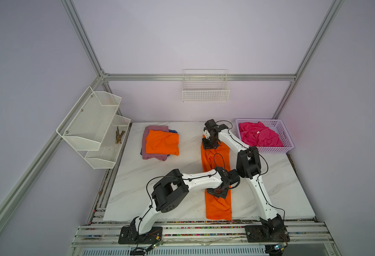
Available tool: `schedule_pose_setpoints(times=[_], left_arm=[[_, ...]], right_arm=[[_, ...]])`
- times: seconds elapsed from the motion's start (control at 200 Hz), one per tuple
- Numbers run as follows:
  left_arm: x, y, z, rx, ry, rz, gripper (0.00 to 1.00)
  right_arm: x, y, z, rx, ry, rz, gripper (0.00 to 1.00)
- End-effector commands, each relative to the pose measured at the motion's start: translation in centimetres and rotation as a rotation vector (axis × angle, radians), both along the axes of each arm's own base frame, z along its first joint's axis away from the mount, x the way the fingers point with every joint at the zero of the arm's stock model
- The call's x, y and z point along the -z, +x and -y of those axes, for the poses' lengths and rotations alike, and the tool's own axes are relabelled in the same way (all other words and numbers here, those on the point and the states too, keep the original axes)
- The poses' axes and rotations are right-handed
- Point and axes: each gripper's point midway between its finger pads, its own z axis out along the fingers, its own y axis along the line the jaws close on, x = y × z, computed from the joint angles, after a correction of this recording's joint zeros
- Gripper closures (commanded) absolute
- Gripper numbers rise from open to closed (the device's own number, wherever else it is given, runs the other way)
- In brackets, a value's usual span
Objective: Fold and stack t-shirts
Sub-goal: Adjust the T-shirt at the center of the board.
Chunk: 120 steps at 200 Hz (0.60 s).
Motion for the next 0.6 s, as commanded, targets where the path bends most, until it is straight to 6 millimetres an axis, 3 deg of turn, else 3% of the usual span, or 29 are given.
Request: schedule_pose_setpoints(times=[0.0, 0.2, 0.345, 0.525, 0.595], left_arm=[[0.2, -3.2, 0.2, -0.029, 0.006, -0.092, 1.00], [-0.3, -2.3, -3.4, -0.128, 0.070, -0.032, 1.00], [-1.0, -2.4, -4.0, -0.116, 0.082, -0.024, 1.00], [-3.0, -1.1, -4.1, -0.085, 0.092, 0.051, 1.00], [-3.6, -0.8, -4.0, -0.084, 0.083, 0.073, 0.97]], right_arm=[[5.5, -3.3, -2.7, -0.082, -0.031, -0.104, 1.00], [4.3, -3.2, -3.2, -0.097, -0.006, -0.089, 1.00], [3.3, -3.3, -2.7, -0.101, -0.016, -0.079, 1.00], [0.0, -2.9, -2.3, -0.097, -0.016, -0.023, 1.00], [-1.8, -2.5, -2.2, -0.091, -0.007, 0.011, 0.90]])
